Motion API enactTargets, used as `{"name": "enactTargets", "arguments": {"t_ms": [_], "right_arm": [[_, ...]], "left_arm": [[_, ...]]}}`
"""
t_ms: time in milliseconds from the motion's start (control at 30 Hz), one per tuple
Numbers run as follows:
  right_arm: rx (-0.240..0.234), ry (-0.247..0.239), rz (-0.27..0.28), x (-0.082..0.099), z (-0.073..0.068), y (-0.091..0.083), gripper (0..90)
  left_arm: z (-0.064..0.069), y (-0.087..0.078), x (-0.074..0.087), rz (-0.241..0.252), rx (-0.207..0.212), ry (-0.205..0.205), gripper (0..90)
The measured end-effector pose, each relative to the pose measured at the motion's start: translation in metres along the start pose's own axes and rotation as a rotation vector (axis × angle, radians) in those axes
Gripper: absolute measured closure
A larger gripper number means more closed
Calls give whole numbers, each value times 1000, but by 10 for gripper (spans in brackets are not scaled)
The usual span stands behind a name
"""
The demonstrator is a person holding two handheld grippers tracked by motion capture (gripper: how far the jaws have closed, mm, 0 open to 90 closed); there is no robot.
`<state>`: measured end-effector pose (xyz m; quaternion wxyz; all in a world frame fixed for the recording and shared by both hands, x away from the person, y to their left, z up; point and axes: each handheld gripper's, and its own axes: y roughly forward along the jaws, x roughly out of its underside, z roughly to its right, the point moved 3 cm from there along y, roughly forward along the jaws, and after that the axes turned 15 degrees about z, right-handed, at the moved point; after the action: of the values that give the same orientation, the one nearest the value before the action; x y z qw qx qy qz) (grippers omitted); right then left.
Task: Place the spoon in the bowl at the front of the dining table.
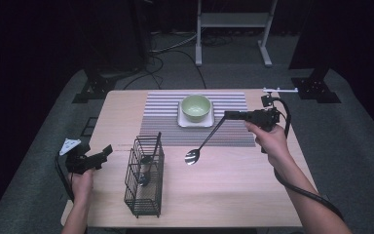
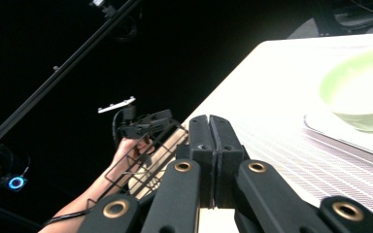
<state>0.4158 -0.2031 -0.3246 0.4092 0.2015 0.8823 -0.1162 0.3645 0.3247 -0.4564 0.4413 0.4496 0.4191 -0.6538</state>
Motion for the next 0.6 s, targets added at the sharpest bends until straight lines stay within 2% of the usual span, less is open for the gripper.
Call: {"name": "enactTargets", "arguments": {"t_ms": [300, 600], "right_arm": [[59, 3, 13, -4, 19, 2, 892], [93, -6, 20, -10, 29, 13, 892]], "left_arm": [[0, -1, -1, -1, 2, 4, 0], [-2, -1, -1, 2, 1, -3, 0]]}}
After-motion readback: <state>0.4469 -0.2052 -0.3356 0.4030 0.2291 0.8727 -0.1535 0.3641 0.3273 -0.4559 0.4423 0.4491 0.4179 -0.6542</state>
